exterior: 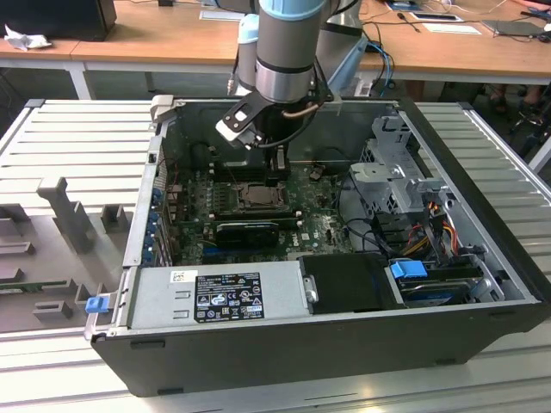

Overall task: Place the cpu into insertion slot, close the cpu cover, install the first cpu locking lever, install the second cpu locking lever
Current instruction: 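Close the cpu cover, then install the first cpu locking lever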

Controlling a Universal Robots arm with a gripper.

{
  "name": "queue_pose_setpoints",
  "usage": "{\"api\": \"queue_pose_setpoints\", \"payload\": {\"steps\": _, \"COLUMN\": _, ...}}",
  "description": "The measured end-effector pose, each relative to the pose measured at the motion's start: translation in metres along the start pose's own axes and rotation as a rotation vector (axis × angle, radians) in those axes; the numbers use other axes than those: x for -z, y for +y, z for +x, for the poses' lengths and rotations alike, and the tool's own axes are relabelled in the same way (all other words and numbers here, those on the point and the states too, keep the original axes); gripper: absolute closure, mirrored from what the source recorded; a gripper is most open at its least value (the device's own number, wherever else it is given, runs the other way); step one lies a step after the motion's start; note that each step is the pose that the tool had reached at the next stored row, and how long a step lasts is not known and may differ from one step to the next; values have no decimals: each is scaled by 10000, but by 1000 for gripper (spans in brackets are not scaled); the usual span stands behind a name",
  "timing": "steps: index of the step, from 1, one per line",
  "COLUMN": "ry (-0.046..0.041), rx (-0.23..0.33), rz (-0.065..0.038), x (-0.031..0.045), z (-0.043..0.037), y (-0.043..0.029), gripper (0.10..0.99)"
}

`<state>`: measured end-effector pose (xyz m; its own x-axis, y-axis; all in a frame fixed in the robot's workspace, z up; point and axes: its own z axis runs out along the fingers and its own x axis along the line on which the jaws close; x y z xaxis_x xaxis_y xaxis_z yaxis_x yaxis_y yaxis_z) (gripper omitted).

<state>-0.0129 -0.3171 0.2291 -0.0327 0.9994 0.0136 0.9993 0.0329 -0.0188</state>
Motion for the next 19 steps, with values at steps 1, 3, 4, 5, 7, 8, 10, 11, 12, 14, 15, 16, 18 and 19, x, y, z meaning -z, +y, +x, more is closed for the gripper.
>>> {"api": "queue_pose_setpoints", "payload": {"steps": 1, "ry": -2, "rx": 50, "rz": 1, "x": -9, "z": 1, "y": -25, "gripper": 980}}
{"api": "queue_pose_setpoints", "payload": {"steps": 3, "ry": -7, "rx": 387, "rz": 5, "x": -37, "z": 2, "y": -40, "gripper": 980}}
{"api": "queue_pose_setpoints", "payload": {"steps": 4, "ry": -9, "rx": 468, "rz": 7, "x": -48, "z": 2, "y": -46, "gripper": 980}}
{"api": "queue_pose_setpoints", "payload": {"steps": 5, "ry": -15, "rx": 518, "rz": -34, "x": -59, "z": 1, "y": -66, "gripper": 980}}
{"api": "queue_pose_setpoints", "payload": {"steps": 7, "ry": -16, "rx": 519, "rz": -108, "x": -65, "z": 5, "y": -166, "gripper": 980}}
{"api": "queue_pose_setpoints", "payload": {"steps": 8, "ry": -17, "rx": 520, "rz": -108, "x": -65, "z": 6, "y": -195, "gripper": 980}}
{"api": "queue_pose_setpoints", "payload": {"steps": 10, "ry": -17, "rx": 519, "rz": -108, "x": -65, "z": 7, "y": -213, "gripper": 980}}
{"api": "queue_pose_setpoints", "payload": {"steps": 11, "ry": -17, "rx": 519, "rz": -109, "x": -66, "z": 7, "y": -220, "gripper": 980}}
{"api": "queue_pose_setpoints", "payload": {"steps": 12, "ry": -17, "rx": 519, "rz": -108, "x": -66, "z": 7, "y": -225, "gripper": 980}}
{"api": "queue_pose_setpoints", "payload": {"steps": 14, "ry": -16, "rx": 519, "rz": -110, "x": -66, "z": 8, "y": -236, "gripper": 980}}
{"api": "queue_pose_setpoints", "payload": {"steps": 15, "ry": -17, "rx": 519, "rz": -111, "x": -66, "z": 8, "y": -247, "gripper": 980}}
{"api": "queue_pose_setpoints", "payload": {"steps": 16, "ry": -20, "rx": 521, "rz": -110, "x": -60, "z": 7, "y": -249, "gripper": 980}}
{"api": "queue_pose_setpoints", "payload": {"steps": 18, "ry": -17, "rx": 519, "rz": -112, "x": 8, "z": 9, "y": -251, "gripper": 980}}
{"api": "queue_pose_setpoints", "payload": {"steps": 19, "ry": -17, "rx": 519, "rz": -112, "x": 47, "z": 9, "y": -252, "gripper": 980}}
